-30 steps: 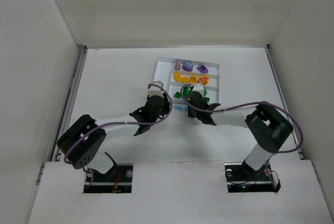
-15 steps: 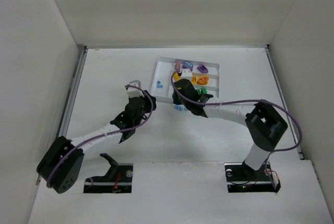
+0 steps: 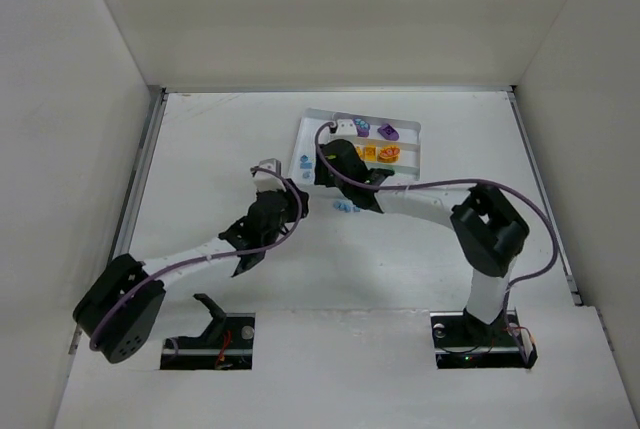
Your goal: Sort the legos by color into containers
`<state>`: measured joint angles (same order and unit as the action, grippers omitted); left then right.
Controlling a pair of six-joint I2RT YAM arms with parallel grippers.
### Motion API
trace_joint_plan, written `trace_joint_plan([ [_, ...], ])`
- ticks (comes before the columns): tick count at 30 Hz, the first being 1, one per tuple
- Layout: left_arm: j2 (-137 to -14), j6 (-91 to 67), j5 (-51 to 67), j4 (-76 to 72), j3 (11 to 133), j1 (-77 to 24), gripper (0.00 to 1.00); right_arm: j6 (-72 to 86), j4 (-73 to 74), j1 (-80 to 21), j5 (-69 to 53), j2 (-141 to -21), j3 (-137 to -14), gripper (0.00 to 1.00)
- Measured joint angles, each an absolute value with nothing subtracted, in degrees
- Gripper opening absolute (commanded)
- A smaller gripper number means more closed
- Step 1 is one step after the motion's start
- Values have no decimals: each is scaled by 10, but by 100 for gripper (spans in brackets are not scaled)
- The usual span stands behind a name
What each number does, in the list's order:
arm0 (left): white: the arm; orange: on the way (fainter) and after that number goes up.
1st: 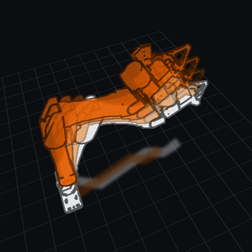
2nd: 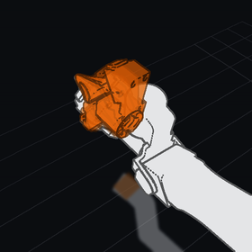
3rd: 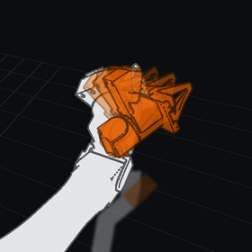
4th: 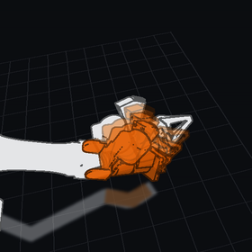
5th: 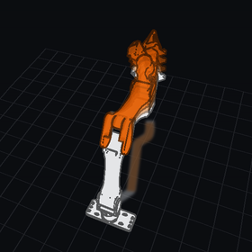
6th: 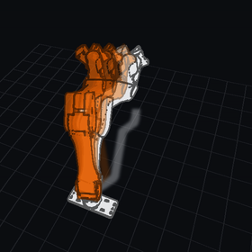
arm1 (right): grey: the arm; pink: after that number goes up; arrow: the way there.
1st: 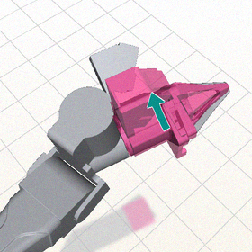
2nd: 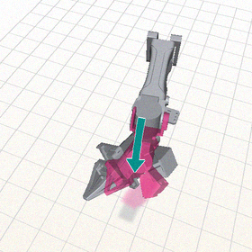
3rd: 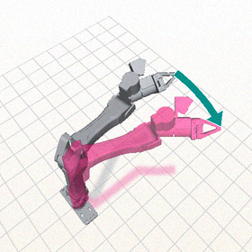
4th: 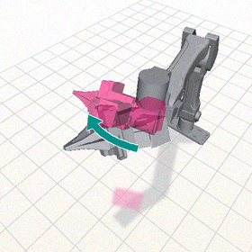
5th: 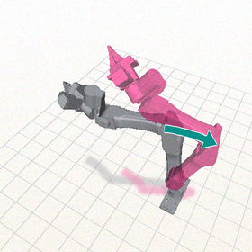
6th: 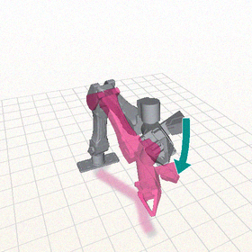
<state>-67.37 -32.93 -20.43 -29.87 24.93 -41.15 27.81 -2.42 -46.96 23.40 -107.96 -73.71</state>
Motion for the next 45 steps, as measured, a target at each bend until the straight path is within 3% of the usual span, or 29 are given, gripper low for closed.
trace_joint_plan([
  [9, -821, -314, -206, -302, 319, -498, 28, 300, -70, -432, 255, -856, -495, 46],
  [15, -905, -293, -216, -286, 386, -526, 27, 314, -74, -416, 245, -772, -415, 46],
  [37, -1033, -265, -265, -218, 488, -530, 26, 326, -115, -394, 196, -749, -376, 47],
  [45, -1053, -250, -274, -218, 509, -524, 31, 328, -120, -394, 194, -749, -374, 48],
])
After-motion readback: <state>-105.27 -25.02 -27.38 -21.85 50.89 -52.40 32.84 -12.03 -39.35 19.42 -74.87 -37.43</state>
